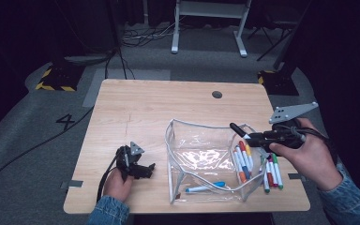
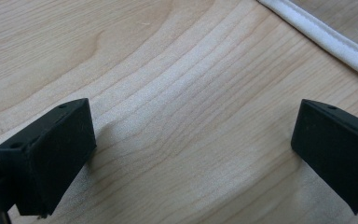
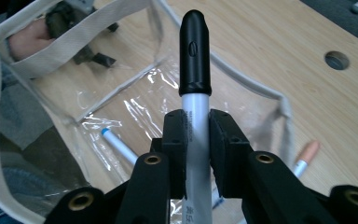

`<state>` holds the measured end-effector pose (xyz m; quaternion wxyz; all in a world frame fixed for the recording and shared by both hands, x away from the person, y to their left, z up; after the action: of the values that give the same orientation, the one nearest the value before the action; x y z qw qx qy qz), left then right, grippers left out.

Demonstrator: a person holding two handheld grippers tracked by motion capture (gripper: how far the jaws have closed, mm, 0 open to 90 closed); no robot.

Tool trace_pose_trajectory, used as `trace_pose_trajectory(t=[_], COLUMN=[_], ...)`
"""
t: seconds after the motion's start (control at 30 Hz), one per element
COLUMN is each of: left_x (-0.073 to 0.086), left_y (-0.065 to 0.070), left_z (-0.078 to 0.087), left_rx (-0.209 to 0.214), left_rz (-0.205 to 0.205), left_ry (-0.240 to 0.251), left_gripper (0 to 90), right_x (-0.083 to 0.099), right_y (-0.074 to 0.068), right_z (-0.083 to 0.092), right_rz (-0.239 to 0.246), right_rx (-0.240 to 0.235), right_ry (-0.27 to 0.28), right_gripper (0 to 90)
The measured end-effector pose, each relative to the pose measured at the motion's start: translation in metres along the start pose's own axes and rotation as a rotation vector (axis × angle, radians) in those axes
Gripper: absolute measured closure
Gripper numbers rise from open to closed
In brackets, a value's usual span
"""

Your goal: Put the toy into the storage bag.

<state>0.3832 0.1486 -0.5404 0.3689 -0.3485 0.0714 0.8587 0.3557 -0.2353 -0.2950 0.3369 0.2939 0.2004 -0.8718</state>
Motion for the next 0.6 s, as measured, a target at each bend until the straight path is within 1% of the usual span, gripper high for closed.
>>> trace_pose_trajectory(t=[0.03,0.07,0.1,0.2,0.23,0.27,0.3,0.5,0.6], left_x=[0.0,0.0,0.0,0.0,0.0,0.0,0.0,0.0,0.0], left_y=[0.0,0.0,0.0,0.0,0.0,0.0,0.0,0.0,0.0], left_z=[0.0,0.0,0.0,0.0,0.0,0.0,0.0,0.0,0.0], left_rx=[0.0,0.002,0.001,0.0,0.0,0.0,-0.001,-0.002,-0.002], left_rz=[0.0,0.0,-0.001,0.001,0.0,0.0,0.001,0.002,0.003], left_ry=[0.0,-0.001,-0.001,-0.002,-0.002,-0.002,0.0,0.0,0.0], left_gripper=[0.0,0.0,0.0,0.0,0.0,0.0,0.0,0.0,0.0], right_x=[-0.001,-0.003,-0.003,-0.005,-0.007,-0.007,-0.008,-0.012,-0.014], right_y=[-0.003,-0.009,-0.009,-0.016,-0.021,-0.021,-0.023,-0.036,-0.041], right_z=[-0.002,-0.007,-0.007,-0.015,-0.02,-0.02,-0.022,-0.041,-0.049], right_rz=[0.012,0.034,0.034,0.062,0.083,0.083,0.09,0.154,0.171], right_rx=[-0.005,-0.022,-0.022,-0.047,-0.061,-0.061,-0.071,-0.12,-0.142], right_ry=[-0.009,-0.023,-0.023,-0.039,-0.051,-0.051,-0.056,-0.102,-0.122], right_gripper=[77.5,77.5,77.5,77.5,77.5,77.5,77.5,77.5,77.5])
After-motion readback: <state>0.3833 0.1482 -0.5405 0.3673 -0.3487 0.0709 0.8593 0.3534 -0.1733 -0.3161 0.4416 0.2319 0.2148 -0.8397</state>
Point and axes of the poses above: each handheld gripper's, and its own axes: z roughly backward along the jaws, x roughly out of its underside, y roughly to its right, the point moved 4 cm from there along -z, roughly forward along the jaws, and after that the axes turned 13 degrees about -z, right-handed, at the moved point
